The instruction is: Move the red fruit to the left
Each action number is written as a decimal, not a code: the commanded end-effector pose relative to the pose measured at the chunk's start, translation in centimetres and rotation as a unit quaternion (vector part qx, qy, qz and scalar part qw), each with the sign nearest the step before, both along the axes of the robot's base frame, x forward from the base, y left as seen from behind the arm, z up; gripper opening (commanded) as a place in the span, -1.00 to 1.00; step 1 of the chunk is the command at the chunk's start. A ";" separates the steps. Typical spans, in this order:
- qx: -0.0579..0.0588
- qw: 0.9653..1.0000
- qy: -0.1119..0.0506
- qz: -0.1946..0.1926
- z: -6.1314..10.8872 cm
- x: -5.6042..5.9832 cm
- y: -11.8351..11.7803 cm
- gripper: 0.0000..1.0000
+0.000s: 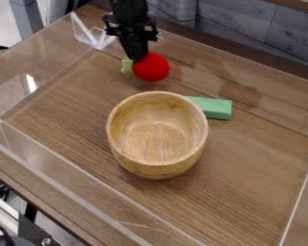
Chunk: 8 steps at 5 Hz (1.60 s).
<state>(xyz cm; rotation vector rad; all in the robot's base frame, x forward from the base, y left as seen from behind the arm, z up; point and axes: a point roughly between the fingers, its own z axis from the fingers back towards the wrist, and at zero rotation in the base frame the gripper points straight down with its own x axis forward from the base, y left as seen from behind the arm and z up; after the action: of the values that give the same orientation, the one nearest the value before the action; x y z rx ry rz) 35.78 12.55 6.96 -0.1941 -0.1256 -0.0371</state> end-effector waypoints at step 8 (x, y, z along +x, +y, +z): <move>0.016 0.997 -0.011 0.068 -2.2 -7.8 7.7 -1.00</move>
<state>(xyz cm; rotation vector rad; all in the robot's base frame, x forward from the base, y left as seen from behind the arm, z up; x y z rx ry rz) 27.88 20.01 4.00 -0.1727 -0.1433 0.0992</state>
